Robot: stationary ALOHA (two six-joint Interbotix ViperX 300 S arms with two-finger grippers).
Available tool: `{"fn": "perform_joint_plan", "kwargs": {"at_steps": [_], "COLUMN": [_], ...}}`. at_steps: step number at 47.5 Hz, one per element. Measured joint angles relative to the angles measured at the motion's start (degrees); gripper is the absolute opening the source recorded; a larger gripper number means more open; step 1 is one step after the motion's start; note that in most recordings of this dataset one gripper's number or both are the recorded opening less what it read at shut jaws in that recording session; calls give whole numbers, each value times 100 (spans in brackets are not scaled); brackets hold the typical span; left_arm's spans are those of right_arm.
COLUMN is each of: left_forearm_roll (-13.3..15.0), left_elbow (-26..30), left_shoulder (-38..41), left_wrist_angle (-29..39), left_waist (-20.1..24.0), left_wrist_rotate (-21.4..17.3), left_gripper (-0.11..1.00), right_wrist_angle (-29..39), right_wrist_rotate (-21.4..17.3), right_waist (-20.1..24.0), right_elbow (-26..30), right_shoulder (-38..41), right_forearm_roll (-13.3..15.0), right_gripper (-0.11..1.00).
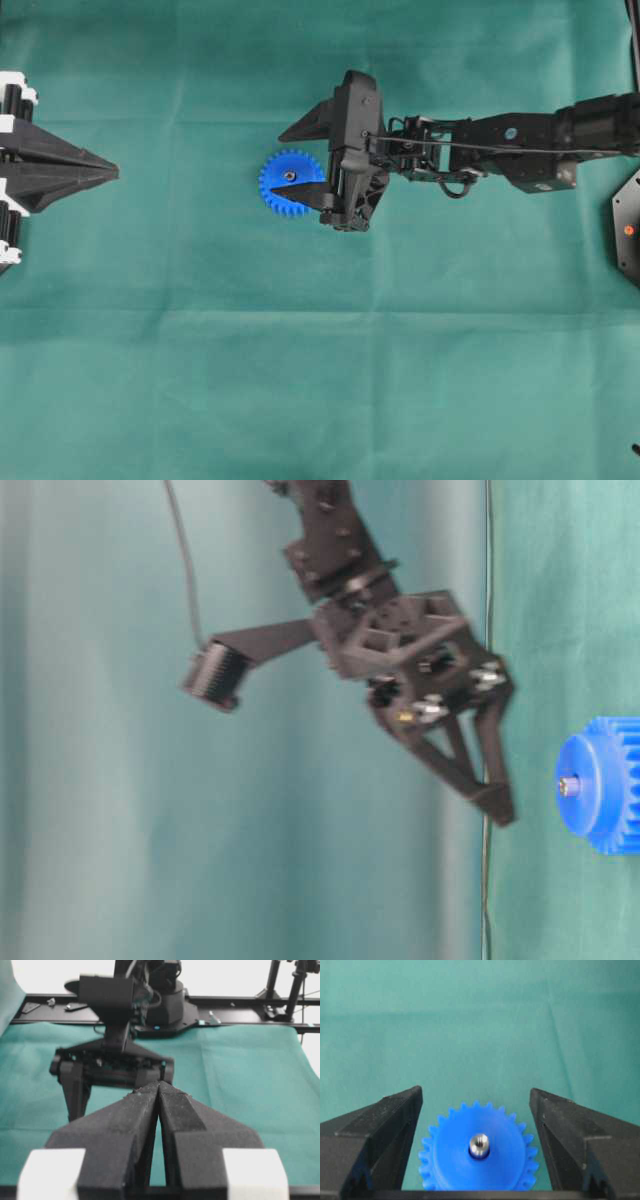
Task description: Insert the shaft placed at a random location into the center hole of the medium gear at another random location.
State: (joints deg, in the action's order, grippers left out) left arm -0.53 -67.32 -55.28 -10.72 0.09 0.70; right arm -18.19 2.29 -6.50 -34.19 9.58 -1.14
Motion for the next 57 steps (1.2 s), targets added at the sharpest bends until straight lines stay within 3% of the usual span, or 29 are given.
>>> {"fn": "perform_joint_plan", "kwargs": {"at_steps": [30, 57], "left_forearm_roll": [0, 0], "left_elbow": [9, 0], "left_shoulder": [-9, -9], "left_wrist_angle": [0, 0], "left_waist": [0, 0], "left_wrist_rotate": [0, 0], "left_gripper": [0, 0], "right_wrist_angle": [255, 255], "right_wrist_rotate": [0, 0], "right_waist": [0, 9], "right_elbow": [-220, -1679], "right_shoulder": [-598, -2312], "right_forearm_roll": [0, -18], "right_gripper": [86, 86]}}
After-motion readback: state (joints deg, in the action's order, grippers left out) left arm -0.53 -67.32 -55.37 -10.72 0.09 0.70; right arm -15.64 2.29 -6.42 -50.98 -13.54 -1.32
